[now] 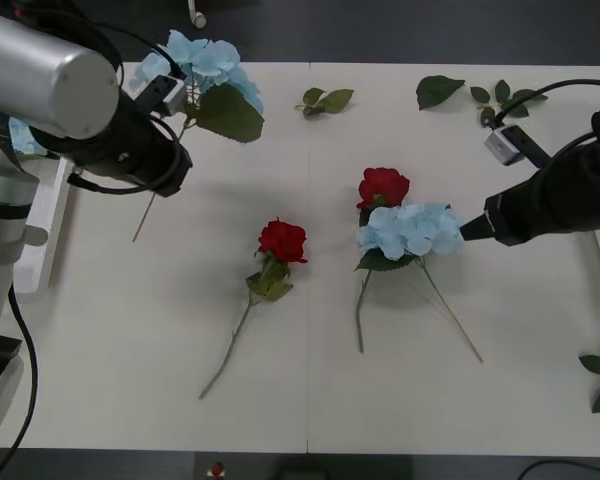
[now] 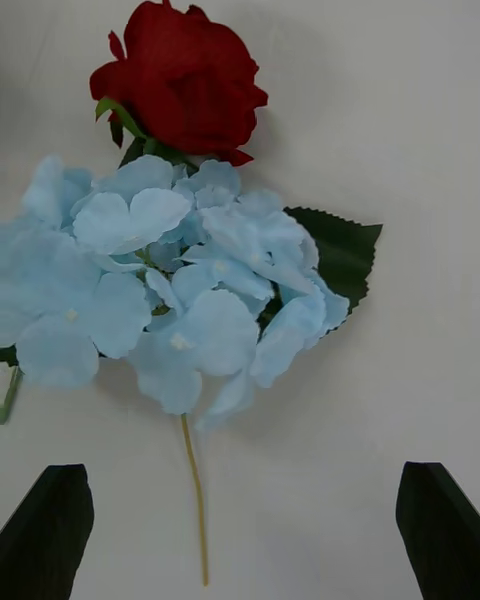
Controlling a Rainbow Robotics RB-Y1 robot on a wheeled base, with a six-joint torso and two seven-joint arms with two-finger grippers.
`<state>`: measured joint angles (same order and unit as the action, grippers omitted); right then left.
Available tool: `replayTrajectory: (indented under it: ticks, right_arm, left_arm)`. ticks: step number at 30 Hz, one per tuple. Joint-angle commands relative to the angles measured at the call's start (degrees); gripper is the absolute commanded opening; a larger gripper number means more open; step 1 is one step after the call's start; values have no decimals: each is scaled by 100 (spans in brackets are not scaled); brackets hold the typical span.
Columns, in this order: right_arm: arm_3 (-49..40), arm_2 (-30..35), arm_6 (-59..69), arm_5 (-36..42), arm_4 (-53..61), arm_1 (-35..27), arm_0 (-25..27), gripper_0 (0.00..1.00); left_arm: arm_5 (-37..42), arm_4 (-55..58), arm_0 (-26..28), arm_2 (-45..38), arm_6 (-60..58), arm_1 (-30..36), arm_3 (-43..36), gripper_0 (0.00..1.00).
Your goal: Put the red flowers into the right box and the blue flowers into the left box
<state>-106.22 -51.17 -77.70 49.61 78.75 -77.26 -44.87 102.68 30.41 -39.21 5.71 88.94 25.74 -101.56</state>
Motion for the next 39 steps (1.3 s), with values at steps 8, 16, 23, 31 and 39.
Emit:
replayTrajectory:
  ticks: [8, 16, 23, 31, 39]
  right_arm:
    - [-1349, 19, 1820, 479, -2935, 492, 919, 88]
    - [-1077, 10, 1890, 523, -3911, 1178, 1315, 88]
    - [-690, 19, 1811, 479, -4376, 1635, 1429, 88]
    - [-365, 10, 1741, 224, -4438, 1775, 1517, 88]
    - [-22, -69, 1635, -22, -4447, 1960, 1517, 88]
  left_arm:
    - [732, 475, -130, -1045, 326, 1047, -619, 0]
    - [732, 1275, -148, -1801, 871, 2137, 392, 0]
    - [595, 1354, -456, -2153, 1899, 2954, 1974, 0]
    - [-169, 1310, -983, -2153, 3007, 3499, 4039, 0]
    - [-1189, 1169, -1027, -1783, 3349, 3631, 5059, 0]
